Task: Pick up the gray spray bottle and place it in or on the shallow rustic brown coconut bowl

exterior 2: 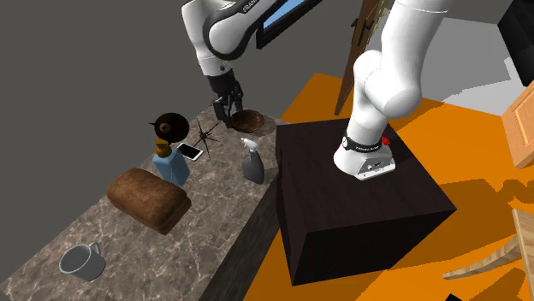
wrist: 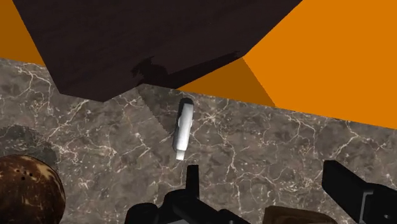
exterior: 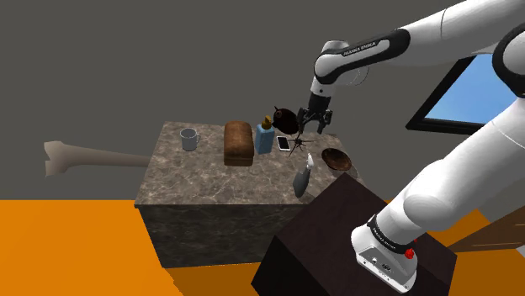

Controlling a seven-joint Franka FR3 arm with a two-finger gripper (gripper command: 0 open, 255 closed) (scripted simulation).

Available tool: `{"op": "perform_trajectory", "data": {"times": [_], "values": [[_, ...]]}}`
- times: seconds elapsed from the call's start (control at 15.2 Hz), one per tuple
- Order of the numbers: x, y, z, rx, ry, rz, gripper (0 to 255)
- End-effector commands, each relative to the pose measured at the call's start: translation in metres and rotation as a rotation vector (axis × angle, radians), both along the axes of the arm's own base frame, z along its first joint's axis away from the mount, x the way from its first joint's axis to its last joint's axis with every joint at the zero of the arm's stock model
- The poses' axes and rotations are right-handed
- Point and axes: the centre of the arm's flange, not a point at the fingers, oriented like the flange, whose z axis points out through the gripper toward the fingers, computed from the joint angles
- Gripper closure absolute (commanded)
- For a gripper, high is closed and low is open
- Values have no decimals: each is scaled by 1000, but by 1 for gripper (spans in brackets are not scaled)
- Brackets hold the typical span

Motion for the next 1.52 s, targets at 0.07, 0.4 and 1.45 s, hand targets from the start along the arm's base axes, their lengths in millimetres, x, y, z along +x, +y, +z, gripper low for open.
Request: {"op": "perform_trajectory", "data": {"times": [0.07, 0.4, 1.45], "values": [[7, -13, -41, 13, 49, -31, 0], [16, -33, -109, 35, 130, -80, 0], [3, -62, -272, 79, 294, -182, 0]]}}
